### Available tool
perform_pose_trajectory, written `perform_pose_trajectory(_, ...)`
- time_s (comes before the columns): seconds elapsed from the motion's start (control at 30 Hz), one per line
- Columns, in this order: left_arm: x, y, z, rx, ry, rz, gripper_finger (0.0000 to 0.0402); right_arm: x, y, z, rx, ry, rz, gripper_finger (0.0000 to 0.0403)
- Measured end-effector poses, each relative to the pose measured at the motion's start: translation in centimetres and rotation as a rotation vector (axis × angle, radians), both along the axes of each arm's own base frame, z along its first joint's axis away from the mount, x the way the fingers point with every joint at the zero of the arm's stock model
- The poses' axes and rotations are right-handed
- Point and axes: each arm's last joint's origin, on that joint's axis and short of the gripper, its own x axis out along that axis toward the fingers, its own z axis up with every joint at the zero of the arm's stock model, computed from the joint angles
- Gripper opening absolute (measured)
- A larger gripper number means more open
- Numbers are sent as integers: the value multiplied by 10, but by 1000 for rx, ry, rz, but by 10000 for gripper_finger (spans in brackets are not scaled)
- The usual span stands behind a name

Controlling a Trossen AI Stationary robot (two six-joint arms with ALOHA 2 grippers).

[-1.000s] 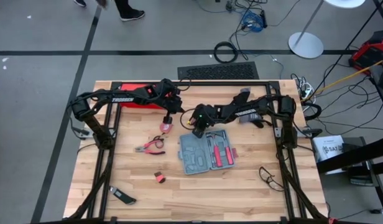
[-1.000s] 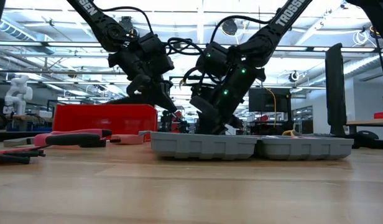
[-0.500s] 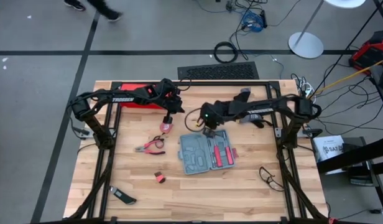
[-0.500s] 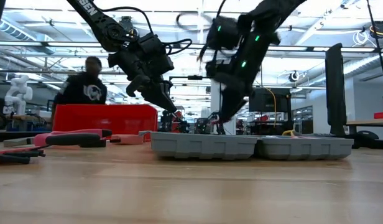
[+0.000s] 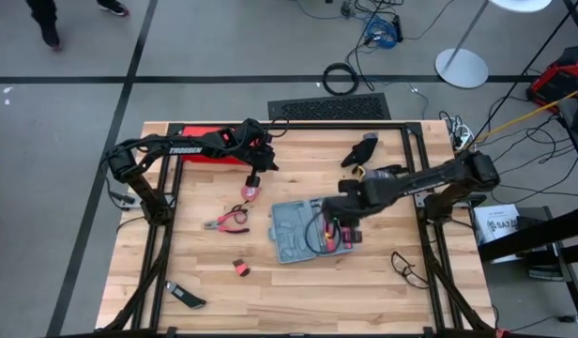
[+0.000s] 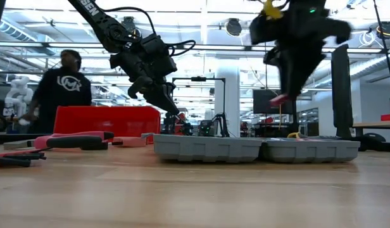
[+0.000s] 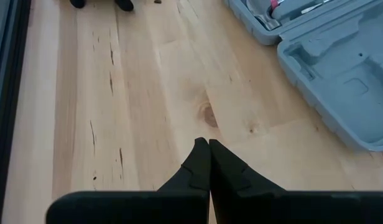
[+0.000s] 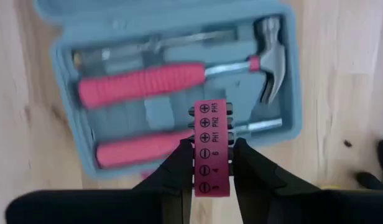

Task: Prefit tool cases
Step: Put the screwdriver bit holder in the gray pre-fit tool case

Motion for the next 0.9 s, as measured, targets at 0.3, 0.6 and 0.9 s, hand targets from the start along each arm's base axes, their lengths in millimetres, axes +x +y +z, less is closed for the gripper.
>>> perform_pose_trajectory(0.3,1,0,1,0,-11,-5,0,-2,26,-21,-137,106,315,76)
perform_pose_trajectory(0.6,1,1,1,6,-20,-4,0,7,25,-47,-261,232,643,76)
perform_pose_trajectory(0.9,1,0,1,-1,-16,-1,0,18,16,-47,-259,143,586,152)
